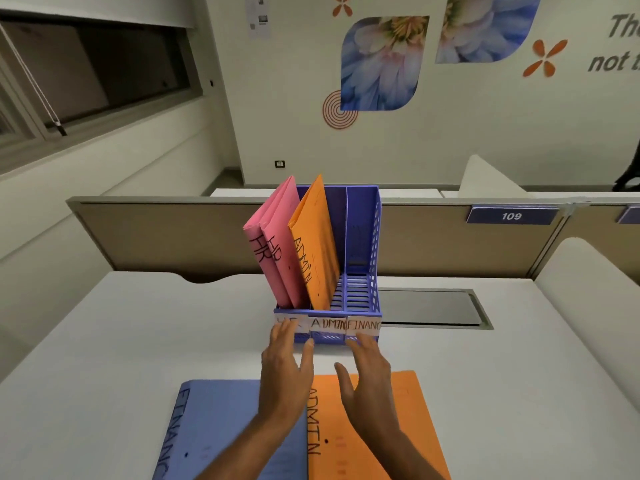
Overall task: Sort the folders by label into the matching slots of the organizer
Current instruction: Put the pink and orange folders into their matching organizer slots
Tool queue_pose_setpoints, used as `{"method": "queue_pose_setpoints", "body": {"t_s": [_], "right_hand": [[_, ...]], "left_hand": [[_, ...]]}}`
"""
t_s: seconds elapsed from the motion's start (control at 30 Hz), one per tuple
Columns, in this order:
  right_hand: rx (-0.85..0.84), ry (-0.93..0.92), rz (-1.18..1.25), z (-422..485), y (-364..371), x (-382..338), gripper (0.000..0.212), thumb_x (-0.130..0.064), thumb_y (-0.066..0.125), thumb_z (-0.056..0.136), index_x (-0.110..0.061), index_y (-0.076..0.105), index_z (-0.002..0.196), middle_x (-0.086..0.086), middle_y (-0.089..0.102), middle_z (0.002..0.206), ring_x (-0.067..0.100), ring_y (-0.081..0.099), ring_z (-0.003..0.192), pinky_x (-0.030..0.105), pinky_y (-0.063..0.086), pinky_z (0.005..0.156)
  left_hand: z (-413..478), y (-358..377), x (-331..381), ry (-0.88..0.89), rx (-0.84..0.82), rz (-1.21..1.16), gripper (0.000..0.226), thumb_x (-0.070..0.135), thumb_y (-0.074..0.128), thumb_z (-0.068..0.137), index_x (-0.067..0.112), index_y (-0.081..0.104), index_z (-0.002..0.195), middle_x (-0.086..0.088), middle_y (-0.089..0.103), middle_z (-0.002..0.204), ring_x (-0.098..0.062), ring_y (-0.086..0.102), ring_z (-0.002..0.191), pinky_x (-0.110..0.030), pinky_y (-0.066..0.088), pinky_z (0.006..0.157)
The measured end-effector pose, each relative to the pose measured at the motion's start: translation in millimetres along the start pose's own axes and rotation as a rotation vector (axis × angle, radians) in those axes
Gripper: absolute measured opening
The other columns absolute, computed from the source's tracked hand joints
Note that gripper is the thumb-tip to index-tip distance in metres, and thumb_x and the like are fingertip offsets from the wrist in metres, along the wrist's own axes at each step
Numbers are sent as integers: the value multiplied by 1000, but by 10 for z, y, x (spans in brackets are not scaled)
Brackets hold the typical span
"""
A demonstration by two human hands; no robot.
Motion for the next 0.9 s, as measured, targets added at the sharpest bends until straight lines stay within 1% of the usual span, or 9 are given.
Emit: {"method": "queue_pose_setpoints", "body": {"t_s": [0.07,0.13,0.2,0.37,0.53,0.63,0.7,0.8,0.9], "right_hand": [[-31,0,-54,-194,-14,-9,53,-35,59,95,-23,41,144,0,32,157,17,19,149,37,24,118],[-42,18,-98,-373,-43,-11,52,-39,54,97,-21,41,144,2,28,159,18,12,150,41,20,120],[-47,50,-148,-545,-84,-4,53,-42,50,98,-20,40,146,4,24,161,19,8,151,42,17,121],[-93,57,-283,-1004,-143,84,57,-49,41,100,-21,33,149,3,11,164,18,-5,151,43,5,123],[-187,100,-392,-1399,-191,237,63,-56,30,99,-23,25,152,0,-2,165,17,-16,150,43,-4,123],[-242,133,-440,-1598,-217,299,66,-61,24,98,-25,21,154,0,-6,164,17,-19,149,43,-9,122],[-284,153,-486,-1722,-226,344,69,-63,19,96,-26,17,154,0,-9,164,19,-21,149,43,-12,121],[-362,198,-559,-1888,-226,442,72,-65,12,95,-25,10,155,2,-13,164,21,-24,147,45,-16,119],[-432,247,-603,-2035,-210,544,74,-66,10,94,-25,1,155,3,-22,161,23,-31,145,47,-21,116]], "left_hand": [[-194,5,-66,-2,-63,93,64,36,51,99,23,22,155,0,22,163,-19,15,152,-37,30,119],[-381,7,-135,6,-119,166,71,44,44,100,25,7,157,3,4,167,-14,-2,154,-34,11,122],[-566,-7,-191,32,-147,234,74,48,39,100,25,-3,156,3,-8,166,-13,-12,152,-33,0,122],[-988,-11,-356,56,-214,327,78,52,36,100,25,-15,152,3,-23,161,-14,-23,150,-35,-8,122],[-1377,77,-555,15,-305,337,79,54,33,100,21,-12,155,2,-23,162,-14,-27,147,-32,-14,118],[-1581,134,-654,-44,-358,309,78,52,37,100,20,-5,157,0,-9,166,-16,-14,152,-34,-7,120],[-1688,149,-663,-87,-360,234,75,48,44,99,18,8,158,-2,11,166,-19,8,153,-35,6,122],[-1786,122,-634,-167,-306,119,68,40,58,95,18,29,153,-2,42,154,-21,40,140,-35,30,115],[-1843,125,-645,-255,-311,72,67,38,62,93,19,35,151,-3,51,147,-21,46,134,-35,39,110]]}}
Point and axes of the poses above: each hand's wrist, its own z-axis towards the middle knuckle, its own y-axis out of the palm, x = y × z, the point moved 4 cm from there along z, towards the middle knuckle
